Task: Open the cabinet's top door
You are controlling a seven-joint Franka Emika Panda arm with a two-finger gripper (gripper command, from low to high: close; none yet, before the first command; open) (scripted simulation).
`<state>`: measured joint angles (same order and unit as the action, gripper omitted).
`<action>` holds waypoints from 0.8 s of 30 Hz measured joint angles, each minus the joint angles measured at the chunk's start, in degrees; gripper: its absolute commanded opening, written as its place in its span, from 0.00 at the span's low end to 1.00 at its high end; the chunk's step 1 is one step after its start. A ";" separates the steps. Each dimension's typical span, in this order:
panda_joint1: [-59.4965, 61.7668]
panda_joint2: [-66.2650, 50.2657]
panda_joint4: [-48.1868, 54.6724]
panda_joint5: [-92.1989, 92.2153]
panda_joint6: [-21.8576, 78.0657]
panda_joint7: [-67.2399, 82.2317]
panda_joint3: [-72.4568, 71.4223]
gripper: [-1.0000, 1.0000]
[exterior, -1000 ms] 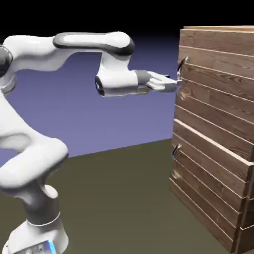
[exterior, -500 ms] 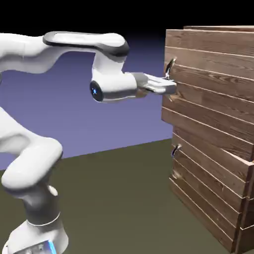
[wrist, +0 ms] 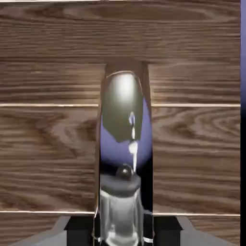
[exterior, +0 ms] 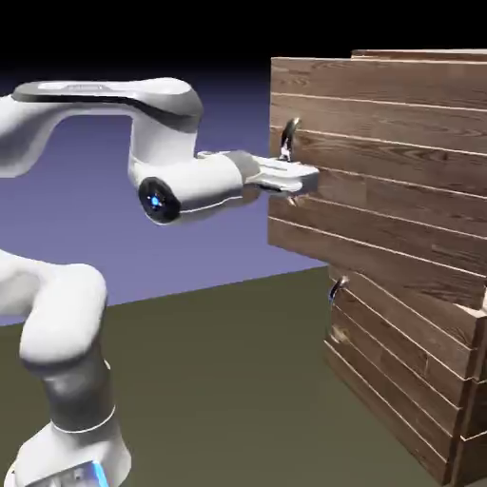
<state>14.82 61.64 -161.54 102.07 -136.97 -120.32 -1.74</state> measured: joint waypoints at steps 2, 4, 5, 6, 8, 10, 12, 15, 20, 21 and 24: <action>0.26 1.38 -0.90 -4.68 3.46 -1.63 3.60 0.00; 0.75 2.44 -1.43 -9.64 7.13 -2.96 7.40 0.00; 1.05 2.81 -1.55 -12.13 9.12 -3.53 9.38 0.00; 1.36 3.05 -1.55 -14.62 11.19 -4.03 11.42 0.00; 1.96 3.14 -1.21 -19.47 15.45 -4.78 15.57 0.00; 2.39 2.69 -0.39 -24.04 19.76 -5.23 19.72 0.00; 2.54 1.76 0.88 -28.35 24.11 -5.42 23.88 0.00; 2.05 -0.44 3.64 -34.34 30.70 -5.32 30.11 0.00; -1.22 -5.64 10.45 -42.95 41.81 -4.45 40.49 0.00; -2.28 -6.81 12.10 -44.43 44.03 -4.21 42.57 0.00; -6.21 -10.37 17.48 -48.38 50.56 -3.44 48.80 0.00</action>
<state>8.61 51.27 -144.06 53.69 -86.41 -123.75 47.06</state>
